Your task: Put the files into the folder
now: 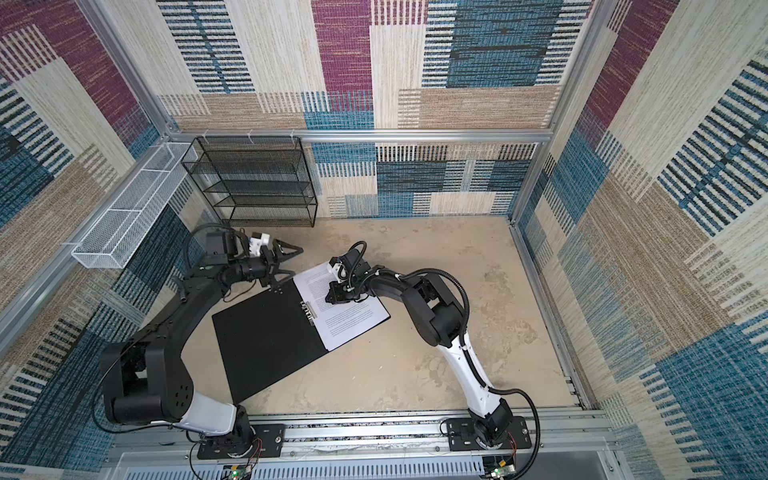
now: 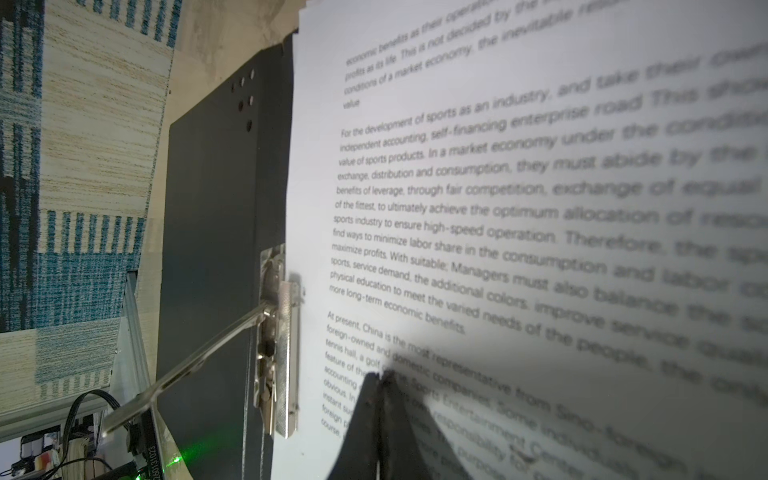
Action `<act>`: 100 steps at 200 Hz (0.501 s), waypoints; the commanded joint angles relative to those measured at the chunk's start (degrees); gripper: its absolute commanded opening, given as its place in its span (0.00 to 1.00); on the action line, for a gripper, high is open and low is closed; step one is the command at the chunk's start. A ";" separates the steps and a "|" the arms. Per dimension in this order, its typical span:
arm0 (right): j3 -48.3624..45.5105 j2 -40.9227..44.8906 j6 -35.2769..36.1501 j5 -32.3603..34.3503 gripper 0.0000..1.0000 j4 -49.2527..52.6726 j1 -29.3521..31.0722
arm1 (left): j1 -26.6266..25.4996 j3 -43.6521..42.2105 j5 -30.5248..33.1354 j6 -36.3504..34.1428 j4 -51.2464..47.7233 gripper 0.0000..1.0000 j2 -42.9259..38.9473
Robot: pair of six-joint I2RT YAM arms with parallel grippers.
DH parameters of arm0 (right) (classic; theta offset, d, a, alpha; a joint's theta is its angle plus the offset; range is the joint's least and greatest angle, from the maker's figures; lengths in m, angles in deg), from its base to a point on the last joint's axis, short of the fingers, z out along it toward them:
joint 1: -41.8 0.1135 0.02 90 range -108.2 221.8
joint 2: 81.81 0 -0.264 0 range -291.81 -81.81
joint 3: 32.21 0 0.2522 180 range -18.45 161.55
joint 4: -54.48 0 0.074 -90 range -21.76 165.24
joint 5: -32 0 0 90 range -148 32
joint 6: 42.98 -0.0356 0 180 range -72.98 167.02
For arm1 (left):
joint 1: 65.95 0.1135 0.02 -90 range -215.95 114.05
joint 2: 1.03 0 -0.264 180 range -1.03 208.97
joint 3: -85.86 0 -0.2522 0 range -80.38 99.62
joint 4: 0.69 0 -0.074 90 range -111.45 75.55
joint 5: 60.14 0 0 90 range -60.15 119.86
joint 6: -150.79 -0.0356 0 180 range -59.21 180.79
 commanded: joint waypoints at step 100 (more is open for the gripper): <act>11.64 5.67 3.62 13.71 0.38 17.86 4.47 | 3.68 14.10 15.83 -11.41 -28.84 0.55 21.68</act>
